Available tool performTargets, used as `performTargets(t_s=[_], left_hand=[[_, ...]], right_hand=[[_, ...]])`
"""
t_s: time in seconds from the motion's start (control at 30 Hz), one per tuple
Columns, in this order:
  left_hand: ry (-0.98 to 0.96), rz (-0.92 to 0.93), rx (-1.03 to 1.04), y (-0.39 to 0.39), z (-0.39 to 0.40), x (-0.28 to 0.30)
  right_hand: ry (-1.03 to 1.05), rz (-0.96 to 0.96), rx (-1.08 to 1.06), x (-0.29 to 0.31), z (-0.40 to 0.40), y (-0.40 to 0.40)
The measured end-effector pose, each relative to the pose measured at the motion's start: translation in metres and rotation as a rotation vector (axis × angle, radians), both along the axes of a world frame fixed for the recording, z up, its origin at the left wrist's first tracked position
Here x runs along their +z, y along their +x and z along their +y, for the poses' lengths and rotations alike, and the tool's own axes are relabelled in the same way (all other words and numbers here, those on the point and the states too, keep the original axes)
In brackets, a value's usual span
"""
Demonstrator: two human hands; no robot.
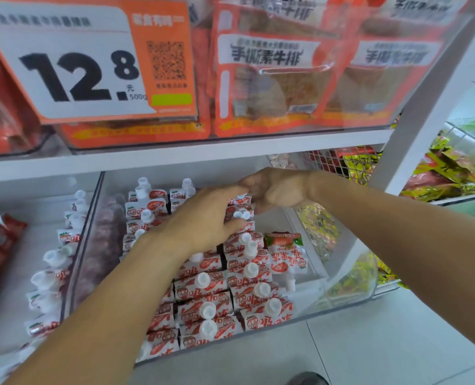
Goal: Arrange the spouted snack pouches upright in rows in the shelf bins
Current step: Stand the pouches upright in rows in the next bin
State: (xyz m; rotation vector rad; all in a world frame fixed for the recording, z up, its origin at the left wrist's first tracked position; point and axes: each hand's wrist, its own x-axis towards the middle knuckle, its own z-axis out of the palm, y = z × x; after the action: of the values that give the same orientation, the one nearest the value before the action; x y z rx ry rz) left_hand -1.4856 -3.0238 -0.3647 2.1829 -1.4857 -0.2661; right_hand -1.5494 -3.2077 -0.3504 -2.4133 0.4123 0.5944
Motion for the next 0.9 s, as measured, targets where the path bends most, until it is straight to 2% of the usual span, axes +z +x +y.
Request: performTargets(t_s=[0.1,0.3,0.4,0.67,0.83,0.9], left_hand=[[0.048,0.061,0.014,0.001,-0.004,-0.003],[0.059,0.078,0.009,0.003,-0.001,-0.003],[0.063,0.07,0.007,0.003,0.001,-0.004],[0.087,0.073,0.004,0.004,0.003,-0.001],[0.131,0.056,-0.011,0.004,0.003,0.003],[0.147,0.059,-0.019,0.005,0.002,0.003]], right_hand=[[-0.25,0.123,0.105,0.014,0.011,-0.02],[-0.379,0.301,0.148,0.008,0.034,-0.058],[-0.39,0.227,0.104,-0.005,0.039,-0.065],[-0.067,-0.001,-0.335,-0.011,0.039,-0.049],[-0.067,-0.109,-0.378,-0.022,0.031,-0.038],[-0.172,-0.146,-0.355,-0.022,0.028,-0.034]])
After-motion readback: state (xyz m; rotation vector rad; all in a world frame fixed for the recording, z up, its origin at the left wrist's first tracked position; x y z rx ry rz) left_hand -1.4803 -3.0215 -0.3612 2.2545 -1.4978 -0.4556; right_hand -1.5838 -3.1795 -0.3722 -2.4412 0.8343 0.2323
